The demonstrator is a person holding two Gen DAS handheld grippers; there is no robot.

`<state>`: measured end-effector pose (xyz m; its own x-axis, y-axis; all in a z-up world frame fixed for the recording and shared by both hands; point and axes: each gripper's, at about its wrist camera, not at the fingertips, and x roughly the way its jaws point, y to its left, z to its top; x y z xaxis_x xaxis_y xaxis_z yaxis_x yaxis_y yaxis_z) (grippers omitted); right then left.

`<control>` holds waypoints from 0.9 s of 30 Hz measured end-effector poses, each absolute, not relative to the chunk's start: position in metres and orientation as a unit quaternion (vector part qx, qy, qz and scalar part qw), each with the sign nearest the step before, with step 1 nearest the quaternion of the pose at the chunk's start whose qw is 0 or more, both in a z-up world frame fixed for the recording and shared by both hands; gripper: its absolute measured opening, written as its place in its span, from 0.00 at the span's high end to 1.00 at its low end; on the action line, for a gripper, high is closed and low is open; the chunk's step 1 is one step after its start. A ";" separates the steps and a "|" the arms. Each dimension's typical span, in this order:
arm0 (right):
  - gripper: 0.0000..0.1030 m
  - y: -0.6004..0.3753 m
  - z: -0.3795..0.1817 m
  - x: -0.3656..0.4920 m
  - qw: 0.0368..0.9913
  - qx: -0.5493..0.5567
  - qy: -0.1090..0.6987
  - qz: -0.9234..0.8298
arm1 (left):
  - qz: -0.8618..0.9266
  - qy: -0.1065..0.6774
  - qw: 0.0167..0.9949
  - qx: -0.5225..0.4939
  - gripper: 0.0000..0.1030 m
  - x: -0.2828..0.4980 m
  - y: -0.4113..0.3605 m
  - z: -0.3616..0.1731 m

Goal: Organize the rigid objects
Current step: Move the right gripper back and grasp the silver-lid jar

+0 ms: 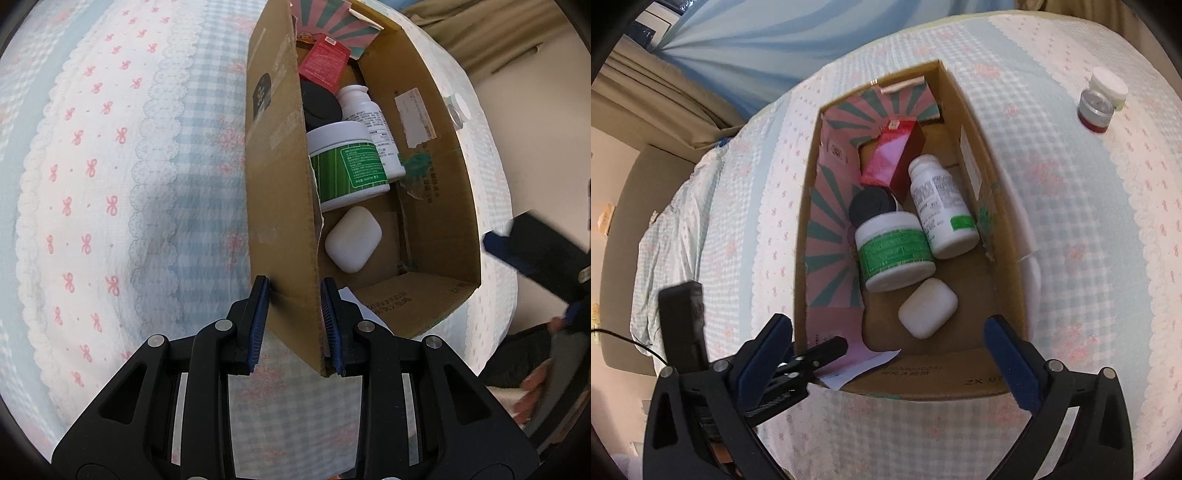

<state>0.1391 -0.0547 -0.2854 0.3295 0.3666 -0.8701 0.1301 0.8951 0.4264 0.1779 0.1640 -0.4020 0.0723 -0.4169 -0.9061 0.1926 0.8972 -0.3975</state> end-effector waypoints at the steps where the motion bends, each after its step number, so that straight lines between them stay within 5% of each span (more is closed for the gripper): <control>1: 0.00 -0.058 -0.280 0.139 0.789 0.215 0.570 0.075 | -0.208 0.649 0.727 -0.088 0.75 0.178 0.164 -0.402; 17: 0.00 -0.188 -0.235 0.141 0.818 0.196 0.542 0.007 | -0.174 0.646 0.738 -0.086 0.75 0.177 0.158 -0.403; 27: 0.00 -0.283 -0.261 0.190 0.845 0.129 0.520 -0.012 | -0.138 0.633 0.753 -0.116 0.75 0.167 0.162 -0.398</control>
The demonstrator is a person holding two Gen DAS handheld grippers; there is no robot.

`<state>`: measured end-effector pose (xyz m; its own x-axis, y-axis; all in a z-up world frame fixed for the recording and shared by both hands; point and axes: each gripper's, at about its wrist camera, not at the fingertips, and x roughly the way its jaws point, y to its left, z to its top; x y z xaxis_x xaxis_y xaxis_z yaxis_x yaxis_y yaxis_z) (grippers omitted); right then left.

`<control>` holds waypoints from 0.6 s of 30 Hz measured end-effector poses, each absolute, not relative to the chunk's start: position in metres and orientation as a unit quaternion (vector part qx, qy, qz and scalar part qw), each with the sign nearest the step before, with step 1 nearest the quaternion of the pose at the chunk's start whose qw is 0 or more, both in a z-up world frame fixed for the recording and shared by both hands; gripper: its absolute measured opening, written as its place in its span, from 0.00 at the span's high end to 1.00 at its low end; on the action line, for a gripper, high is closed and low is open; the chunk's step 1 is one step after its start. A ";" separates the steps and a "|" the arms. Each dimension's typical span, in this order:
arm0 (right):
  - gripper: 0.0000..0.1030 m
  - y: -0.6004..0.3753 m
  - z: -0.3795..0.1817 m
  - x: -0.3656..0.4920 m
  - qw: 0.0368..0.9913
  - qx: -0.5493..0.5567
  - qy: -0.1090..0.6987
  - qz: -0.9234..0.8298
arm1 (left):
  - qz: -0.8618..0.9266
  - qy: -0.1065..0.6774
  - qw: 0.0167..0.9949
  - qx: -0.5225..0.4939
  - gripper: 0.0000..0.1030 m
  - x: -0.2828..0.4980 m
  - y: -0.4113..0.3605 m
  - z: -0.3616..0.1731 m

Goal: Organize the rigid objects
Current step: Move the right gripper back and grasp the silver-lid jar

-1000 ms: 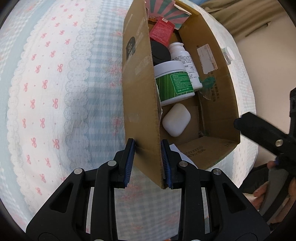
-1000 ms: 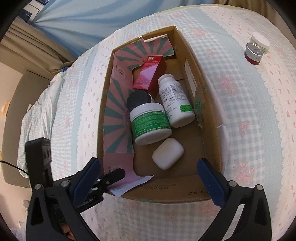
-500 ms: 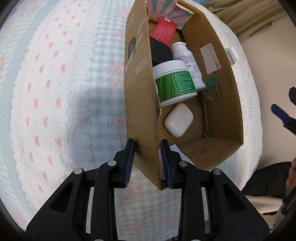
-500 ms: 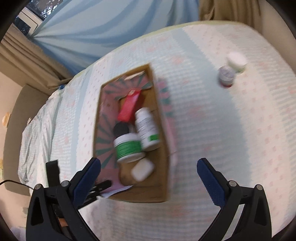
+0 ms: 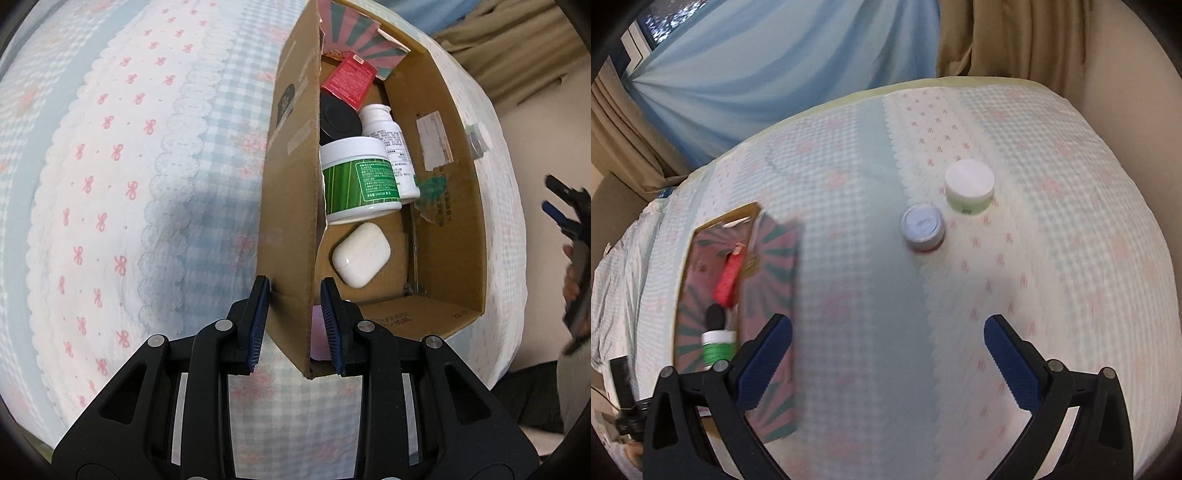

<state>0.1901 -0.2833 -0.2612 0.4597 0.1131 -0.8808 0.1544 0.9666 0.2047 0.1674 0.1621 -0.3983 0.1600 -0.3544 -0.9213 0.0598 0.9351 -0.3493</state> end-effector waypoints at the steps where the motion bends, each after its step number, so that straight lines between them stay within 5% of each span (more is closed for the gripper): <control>1: 0.00 -0.289 -0.268 0.199 0.847 0.125 0.517 -0.008 | -0.135 0.632 0.754 -0.119 0.75 0.167 0.163 -0.398; 10: 0.00 -0.307 -0.333 0.267 0.854 0.112 0.508 0.008 | -0.115 0.618 0.766 -0.135 0.75 0.160 0.167 -0.397; 18: 0.20 -0.300 -0.376 0.304 0.849 0.080 0.522 -0.009 | -0.107 0.615 0.770 -0.129 0.75 0.159 0.164 -0.396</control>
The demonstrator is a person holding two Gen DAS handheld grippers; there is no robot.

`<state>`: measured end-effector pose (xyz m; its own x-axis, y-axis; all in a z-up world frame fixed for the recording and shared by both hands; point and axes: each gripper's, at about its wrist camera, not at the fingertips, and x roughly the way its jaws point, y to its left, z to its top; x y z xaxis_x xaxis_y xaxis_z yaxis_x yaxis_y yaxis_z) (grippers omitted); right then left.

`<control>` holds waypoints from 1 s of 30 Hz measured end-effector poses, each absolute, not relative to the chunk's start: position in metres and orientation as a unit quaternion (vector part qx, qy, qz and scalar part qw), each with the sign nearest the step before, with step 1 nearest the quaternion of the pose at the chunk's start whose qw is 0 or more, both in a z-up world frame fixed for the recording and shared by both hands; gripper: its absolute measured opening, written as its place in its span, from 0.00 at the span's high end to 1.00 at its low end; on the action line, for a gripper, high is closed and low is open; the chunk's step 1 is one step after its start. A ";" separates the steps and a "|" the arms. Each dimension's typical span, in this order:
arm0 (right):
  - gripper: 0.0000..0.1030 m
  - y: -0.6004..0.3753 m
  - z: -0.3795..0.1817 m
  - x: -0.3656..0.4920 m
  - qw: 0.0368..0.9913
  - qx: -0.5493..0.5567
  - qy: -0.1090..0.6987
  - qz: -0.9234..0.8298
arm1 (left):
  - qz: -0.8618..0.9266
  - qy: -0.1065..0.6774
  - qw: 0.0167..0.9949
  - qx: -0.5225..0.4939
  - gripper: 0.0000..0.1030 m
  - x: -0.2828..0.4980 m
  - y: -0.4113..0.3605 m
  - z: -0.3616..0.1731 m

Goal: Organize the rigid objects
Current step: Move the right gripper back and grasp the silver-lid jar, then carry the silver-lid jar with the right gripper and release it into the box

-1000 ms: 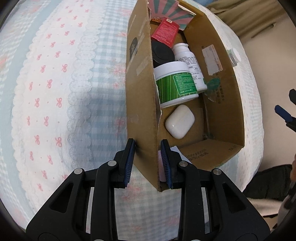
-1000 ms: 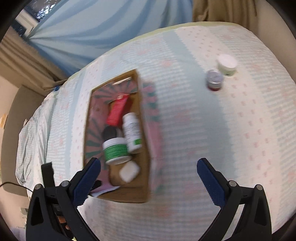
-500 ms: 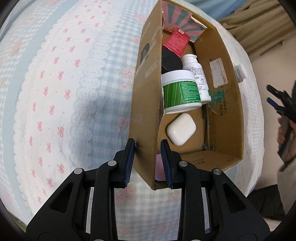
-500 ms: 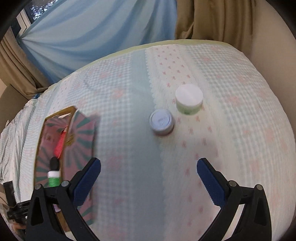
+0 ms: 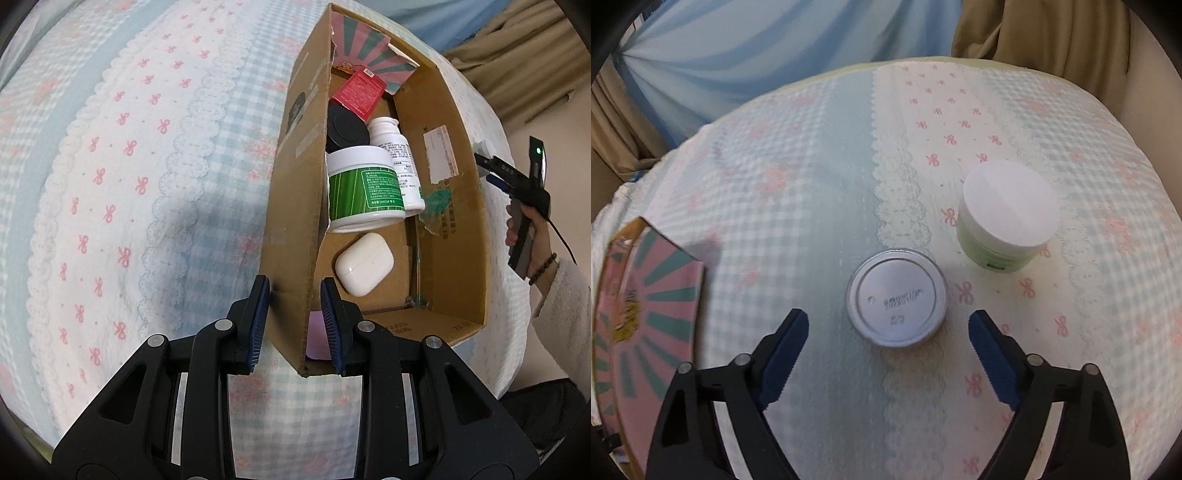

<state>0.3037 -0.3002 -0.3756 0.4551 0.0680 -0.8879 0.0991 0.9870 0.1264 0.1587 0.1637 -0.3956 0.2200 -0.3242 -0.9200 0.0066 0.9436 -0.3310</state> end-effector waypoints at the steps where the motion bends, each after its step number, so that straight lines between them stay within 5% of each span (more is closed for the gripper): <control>1: 0.24 -0.299 -0.378 0.306 0.849 0.077 0.523 -0.014 | -0.106 0.615 0.771 -0.129 0.75 0.159 0.163 -0.396; 7: 0.50 -0.299 -0.387 0.313 0.845 0.064 0.529 -0.039 | -0.103 0.614 0.771 -0.133 0.75 0.159 0.163 -0.395; 20: 0.50 -0.302 -0.374 0.301 0.843 0.102 0.528 -0.018 | -0.113 0.619 0.768 -0.122 0.75 0.160 0.164 -0.394; 30: 0.50 -0.264 -0.281 0.278 0.860 0.111 0.497 0.032 | -0.122 0.628 0.761 -0.104 0.75 0.159 0.159 -0.391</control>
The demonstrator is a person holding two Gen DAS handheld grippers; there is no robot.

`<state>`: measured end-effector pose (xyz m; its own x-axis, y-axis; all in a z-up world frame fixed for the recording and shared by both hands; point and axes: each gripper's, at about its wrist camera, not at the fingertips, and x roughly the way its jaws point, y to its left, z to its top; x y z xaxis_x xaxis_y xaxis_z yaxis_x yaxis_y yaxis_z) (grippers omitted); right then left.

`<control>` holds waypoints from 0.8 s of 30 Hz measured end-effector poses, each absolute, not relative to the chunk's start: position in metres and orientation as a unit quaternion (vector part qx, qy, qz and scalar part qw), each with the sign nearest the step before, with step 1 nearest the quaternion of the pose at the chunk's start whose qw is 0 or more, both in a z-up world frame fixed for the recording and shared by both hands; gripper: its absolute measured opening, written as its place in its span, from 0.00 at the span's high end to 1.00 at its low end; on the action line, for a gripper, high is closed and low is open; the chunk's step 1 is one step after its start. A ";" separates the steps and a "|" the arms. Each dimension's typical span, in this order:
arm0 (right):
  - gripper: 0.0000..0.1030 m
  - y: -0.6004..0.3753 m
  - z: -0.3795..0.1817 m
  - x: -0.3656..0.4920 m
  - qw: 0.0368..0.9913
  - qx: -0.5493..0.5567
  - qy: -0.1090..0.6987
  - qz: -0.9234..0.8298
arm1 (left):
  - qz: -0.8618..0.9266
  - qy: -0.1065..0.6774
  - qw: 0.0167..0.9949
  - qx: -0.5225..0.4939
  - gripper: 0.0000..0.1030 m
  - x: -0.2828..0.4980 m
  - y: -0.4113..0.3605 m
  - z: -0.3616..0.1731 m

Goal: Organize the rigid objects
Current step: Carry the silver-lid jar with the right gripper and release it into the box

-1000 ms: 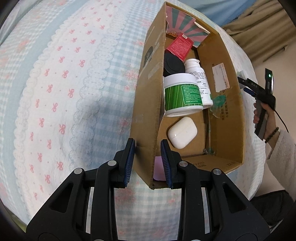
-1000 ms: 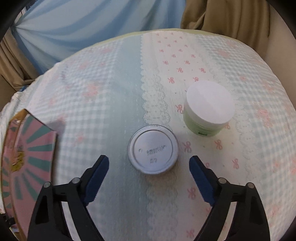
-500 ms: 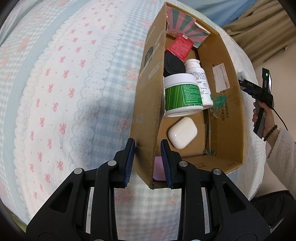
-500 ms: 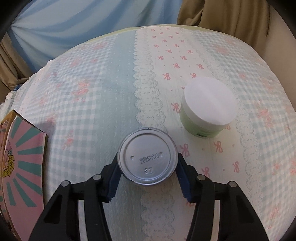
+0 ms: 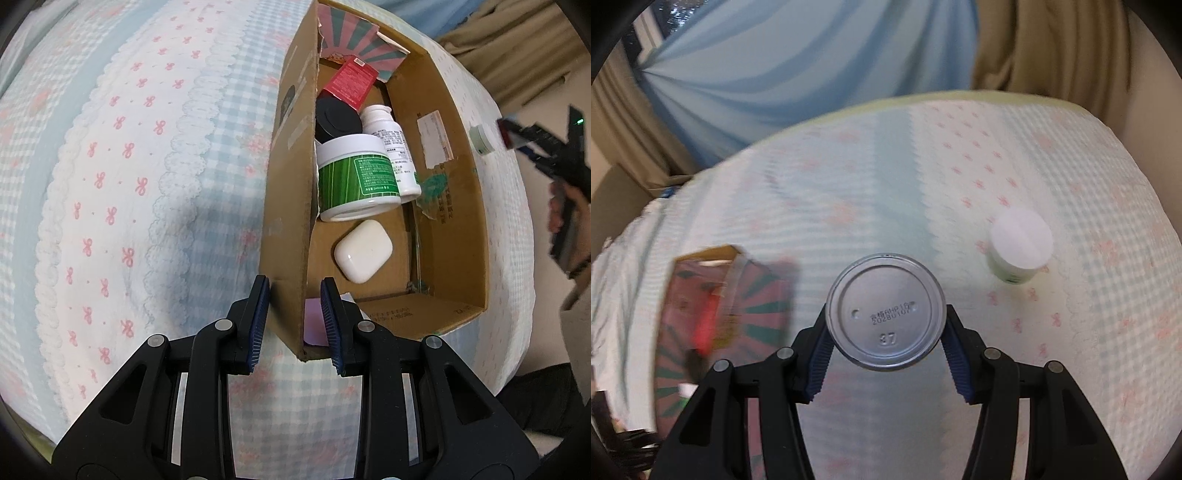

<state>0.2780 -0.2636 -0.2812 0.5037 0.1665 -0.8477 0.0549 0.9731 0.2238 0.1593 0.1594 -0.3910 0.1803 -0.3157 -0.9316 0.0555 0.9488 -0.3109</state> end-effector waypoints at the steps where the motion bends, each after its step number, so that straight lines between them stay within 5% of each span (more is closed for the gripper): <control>1: 0.50 -0.254 -0.271 0.276 0.859 0.112 0.497 0.042 | -0.122 0.630 0.760 -0.102 0.75 0.159 0.159 -0.391; 10: 0.50 -0.153 -0.230 0.261 0.847 0.128 0.503 0.116 | -0.155 0.648 0.740 -0.097 0.75 0.168 0.163 -0.393; 24: 0.50 -0.044 -0.279 0.290 0.835 0.039 0.542 0.089 | -0.199 0.659 0.719 -0.096 0.75 0.177 0.170 -0.397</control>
